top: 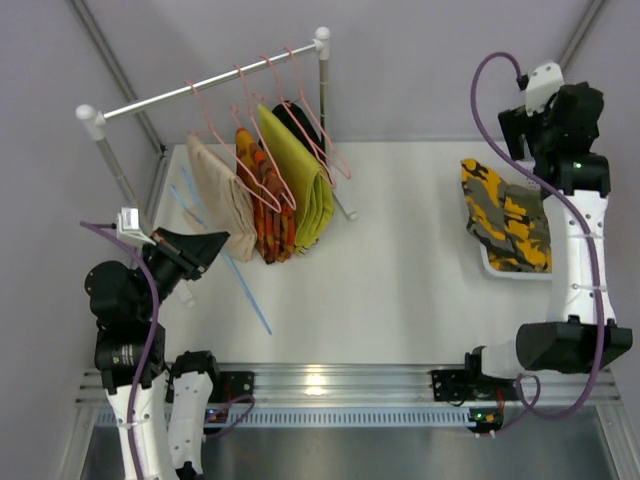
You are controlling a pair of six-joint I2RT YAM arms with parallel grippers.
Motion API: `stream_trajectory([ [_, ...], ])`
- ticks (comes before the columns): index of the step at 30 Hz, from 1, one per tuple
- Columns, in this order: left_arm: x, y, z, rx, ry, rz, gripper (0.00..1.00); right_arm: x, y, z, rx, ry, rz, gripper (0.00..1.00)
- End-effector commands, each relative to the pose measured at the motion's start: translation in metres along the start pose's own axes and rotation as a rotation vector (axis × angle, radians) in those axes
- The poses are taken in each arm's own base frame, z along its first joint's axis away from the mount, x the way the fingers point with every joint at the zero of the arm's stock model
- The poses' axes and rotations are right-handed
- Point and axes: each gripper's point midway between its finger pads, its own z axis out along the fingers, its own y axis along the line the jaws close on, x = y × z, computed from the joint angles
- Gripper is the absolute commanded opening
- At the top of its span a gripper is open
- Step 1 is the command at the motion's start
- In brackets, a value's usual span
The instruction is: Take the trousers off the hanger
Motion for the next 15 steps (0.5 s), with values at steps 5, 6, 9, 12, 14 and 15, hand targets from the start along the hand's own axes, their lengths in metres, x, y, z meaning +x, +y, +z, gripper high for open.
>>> stream_trajectory([
  [5,-0.025,-0.042,-0.003,0.138,-0.078,0.137,0.00,-0.114,0.099,-0.152,-0.763,-0.419,0.227,0.88],
  [6,-0.027,-0.043,-0.002,0.137,-0.077,0.135,0.00,-0.123,0.118,-0.170,-0.845,-0.431,0.241,0.84],
  [9,-0.030,-0.047,-0.002,0.140,-0.086,0.119,0.00,-0.144,0.181,-0.231,-1.094,-0.480,0.186,0.80],
  [12,-0.035,-0.048,-0.001,0.130,-0.106,0.103,0.00,-0.156,0.222,-0.271,-1.331,-0.482,0.236,0.79],
  [14,-0.041,-0.049,-0.002,0.117,-0.128,0.100,0.00,-0.165,0.240,-0.291,-1.444,-0.461,0.267,0.79],
  [15,-0.044,-0.051,-0.001,0.115,-0.134,0.099,0.00,-0.168,0.250,-0.309,-1.527,-0.448,0.288,0.78],
])
